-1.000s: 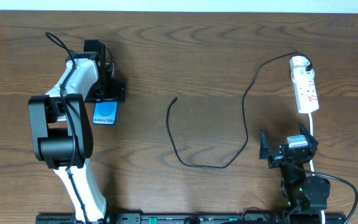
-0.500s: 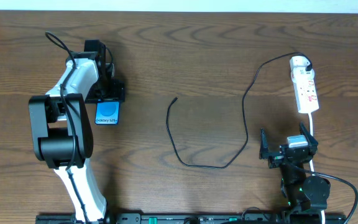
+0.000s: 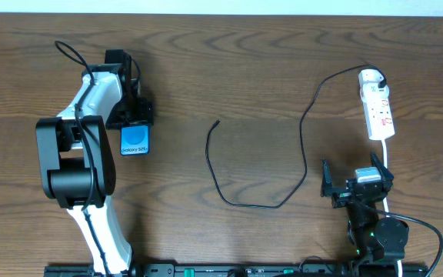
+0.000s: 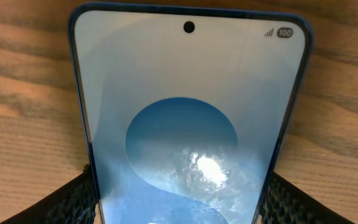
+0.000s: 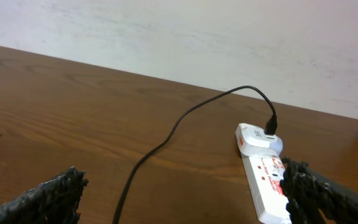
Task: Plug charger to phone and switch on socket
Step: 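Close the left gripper on the phone's top edge, then lift the phone with the left gripper and tilt it upright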
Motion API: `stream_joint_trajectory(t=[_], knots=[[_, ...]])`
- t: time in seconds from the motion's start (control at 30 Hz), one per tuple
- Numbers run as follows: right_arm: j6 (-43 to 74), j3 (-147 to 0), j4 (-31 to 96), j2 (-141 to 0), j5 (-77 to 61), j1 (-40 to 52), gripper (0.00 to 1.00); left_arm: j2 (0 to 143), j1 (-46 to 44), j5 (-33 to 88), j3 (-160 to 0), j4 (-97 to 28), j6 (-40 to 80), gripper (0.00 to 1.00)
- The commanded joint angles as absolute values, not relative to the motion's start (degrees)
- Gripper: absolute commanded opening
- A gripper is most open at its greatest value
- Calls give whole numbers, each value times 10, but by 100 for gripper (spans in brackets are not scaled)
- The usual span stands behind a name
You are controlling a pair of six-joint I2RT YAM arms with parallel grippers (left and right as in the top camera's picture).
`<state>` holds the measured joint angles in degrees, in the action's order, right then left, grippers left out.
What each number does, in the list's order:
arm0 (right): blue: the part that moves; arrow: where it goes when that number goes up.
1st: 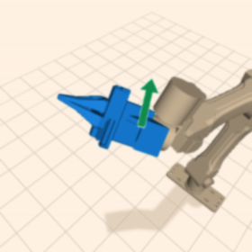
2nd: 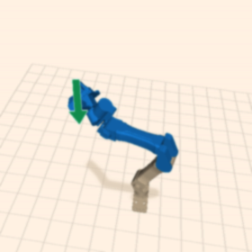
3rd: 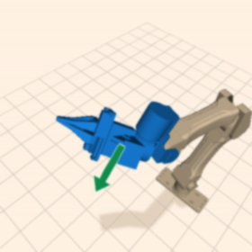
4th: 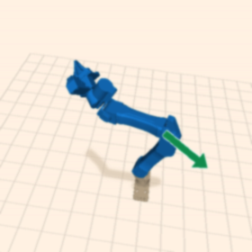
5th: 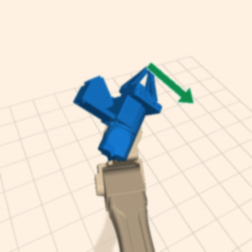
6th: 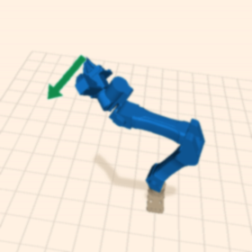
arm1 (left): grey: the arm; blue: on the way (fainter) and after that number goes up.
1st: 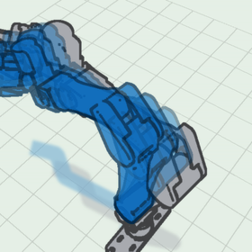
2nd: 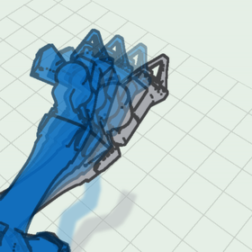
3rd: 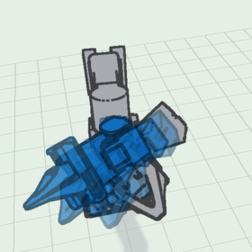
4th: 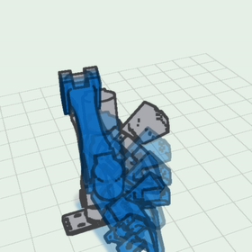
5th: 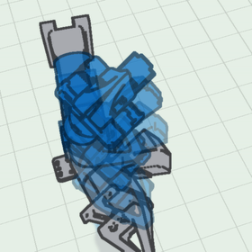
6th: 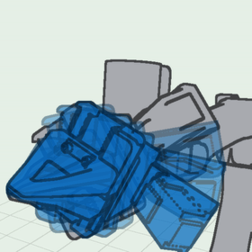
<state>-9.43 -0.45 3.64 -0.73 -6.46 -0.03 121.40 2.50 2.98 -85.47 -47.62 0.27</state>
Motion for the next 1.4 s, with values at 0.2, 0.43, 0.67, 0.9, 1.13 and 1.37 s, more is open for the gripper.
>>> stream_joint_trajectory(t=[0.2,0.43,0.67,0.9,1.13,1.37], knots=[[-86,-3,38,-6,-68,-4,99,1246,24,61,-874,-534,38,74],[-86,-3,38,-6,-68,-4,99,1246,24,88,-876,-553,66,73],[-86,-3,38,-6,-68,-4,99,1246,24,151,-878,-565,79,73],[-86,-3,38,-6,-68,-4,99,1246,24,213,-879,-565,83,72],[-86,-3,38,-6,-68,-4,99,1246,25,278,-882,-565,83,72],[-86,-3,38,-6,-68,-4,99,1246,25,340,-882,-565,101,72]])
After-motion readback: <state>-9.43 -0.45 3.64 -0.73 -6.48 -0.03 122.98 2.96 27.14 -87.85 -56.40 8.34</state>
